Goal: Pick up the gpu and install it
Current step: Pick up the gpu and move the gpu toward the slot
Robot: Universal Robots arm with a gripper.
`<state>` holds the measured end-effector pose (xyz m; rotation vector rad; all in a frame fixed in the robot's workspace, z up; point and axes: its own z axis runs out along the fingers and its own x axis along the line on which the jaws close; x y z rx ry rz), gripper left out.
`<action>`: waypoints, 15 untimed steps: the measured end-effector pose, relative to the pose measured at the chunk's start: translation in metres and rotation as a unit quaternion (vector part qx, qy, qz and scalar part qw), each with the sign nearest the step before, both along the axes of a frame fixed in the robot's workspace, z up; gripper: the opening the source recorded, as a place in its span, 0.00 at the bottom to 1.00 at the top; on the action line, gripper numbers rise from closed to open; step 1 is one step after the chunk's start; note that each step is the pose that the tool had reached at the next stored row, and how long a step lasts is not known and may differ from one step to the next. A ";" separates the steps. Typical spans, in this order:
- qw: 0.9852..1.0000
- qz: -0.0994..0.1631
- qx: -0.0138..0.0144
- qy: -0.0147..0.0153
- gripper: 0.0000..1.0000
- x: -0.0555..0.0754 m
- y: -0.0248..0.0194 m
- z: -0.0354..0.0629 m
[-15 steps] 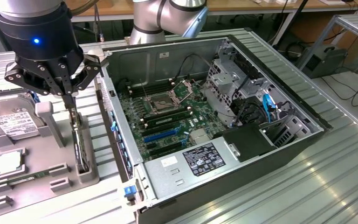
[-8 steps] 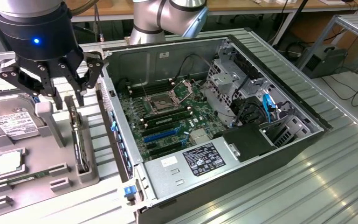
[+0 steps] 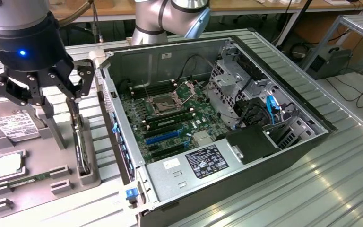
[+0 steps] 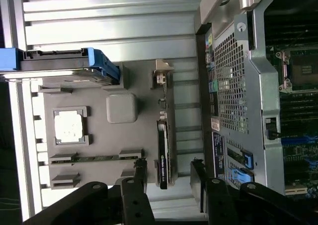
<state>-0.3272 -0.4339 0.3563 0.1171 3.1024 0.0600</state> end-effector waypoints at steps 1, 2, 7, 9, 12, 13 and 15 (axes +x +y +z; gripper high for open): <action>1.000 0.000 0.000 0.000 0.48 0.000 -0.0001 -0.0021; 1.000 0.000 0.000 0.000 0.48 0.001 -0.0003 -0.0040; 1.000 0.000 0.000 0.000 0.48 0.006 -0.0013 -0.0145; 1.000 -0.001 0.000 0.000 0.48 0.007 -0.0018 -0.0182; 1.000 -0.005 0.000 0.000 0.48 0.007 -0.0028 -0.0238; 1.000 -0.006 0.000 0.000 0.48 0.007 -0.0033 -0.0258; 1.000 -0.009 0.000 0.000 0.48 0.007 -0.0041 -0.0294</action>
